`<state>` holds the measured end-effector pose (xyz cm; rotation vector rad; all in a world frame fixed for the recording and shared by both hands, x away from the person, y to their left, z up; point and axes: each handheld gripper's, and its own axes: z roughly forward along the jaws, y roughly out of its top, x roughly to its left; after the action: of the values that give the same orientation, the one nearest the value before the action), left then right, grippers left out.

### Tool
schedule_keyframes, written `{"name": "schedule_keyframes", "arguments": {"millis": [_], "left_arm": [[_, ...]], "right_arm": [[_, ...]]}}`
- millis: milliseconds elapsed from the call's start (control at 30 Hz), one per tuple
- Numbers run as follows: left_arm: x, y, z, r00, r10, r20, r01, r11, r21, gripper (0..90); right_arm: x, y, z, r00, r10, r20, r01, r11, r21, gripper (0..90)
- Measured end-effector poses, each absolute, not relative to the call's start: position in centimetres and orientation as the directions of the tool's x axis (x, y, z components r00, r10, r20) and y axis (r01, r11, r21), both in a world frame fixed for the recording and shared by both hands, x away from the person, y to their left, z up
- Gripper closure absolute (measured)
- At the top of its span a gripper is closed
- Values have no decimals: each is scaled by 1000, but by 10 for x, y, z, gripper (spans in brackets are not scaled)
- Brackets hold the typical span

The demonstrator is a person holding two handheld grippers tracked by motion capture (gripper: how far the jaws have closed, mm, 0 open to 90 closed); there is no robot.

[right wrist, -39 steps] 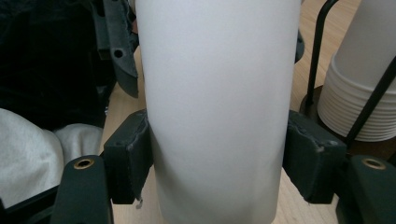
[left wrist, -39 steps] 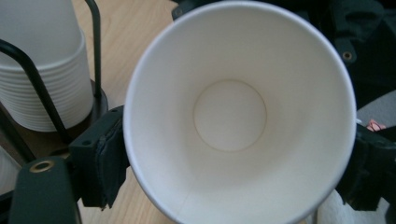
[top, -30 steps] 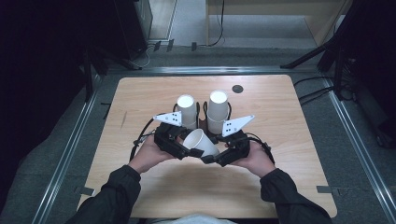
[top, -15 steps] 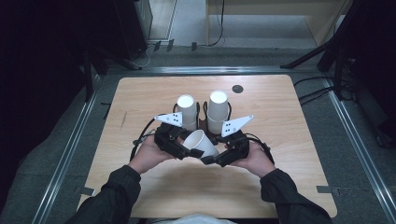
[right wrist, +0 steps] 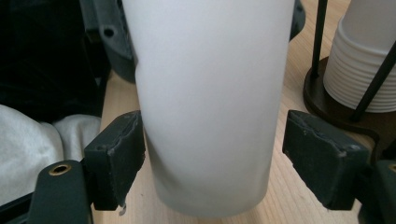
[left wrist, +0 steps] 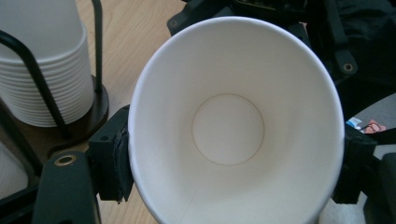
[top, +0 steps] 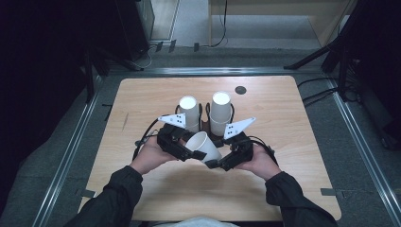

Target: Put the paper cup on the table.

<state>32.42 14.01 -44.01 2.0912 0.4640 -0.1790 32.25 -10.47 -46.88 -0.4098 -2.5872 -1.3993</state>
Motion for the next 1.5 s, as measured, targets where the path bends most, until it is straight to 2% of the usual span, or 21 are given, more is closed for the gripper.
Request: {"name": "schedule_keyframes", "arguments": {"millis": [400,700,1500], "left_arm": [[329,152,-434,918,264,-297,392,-482,783,211],[330,162,-430,920,288,-265,379,-488,786,210],[332,178,-433,912,344,-224,393,-575,717,210]], "right_arm": [[317,-107,-474,-958,221,184,280,573,770,201],[313,-113,-473,-960,233,154,265,588,764,201],[317,-137,-471,-928,361,94,302,579,758,202]]}}
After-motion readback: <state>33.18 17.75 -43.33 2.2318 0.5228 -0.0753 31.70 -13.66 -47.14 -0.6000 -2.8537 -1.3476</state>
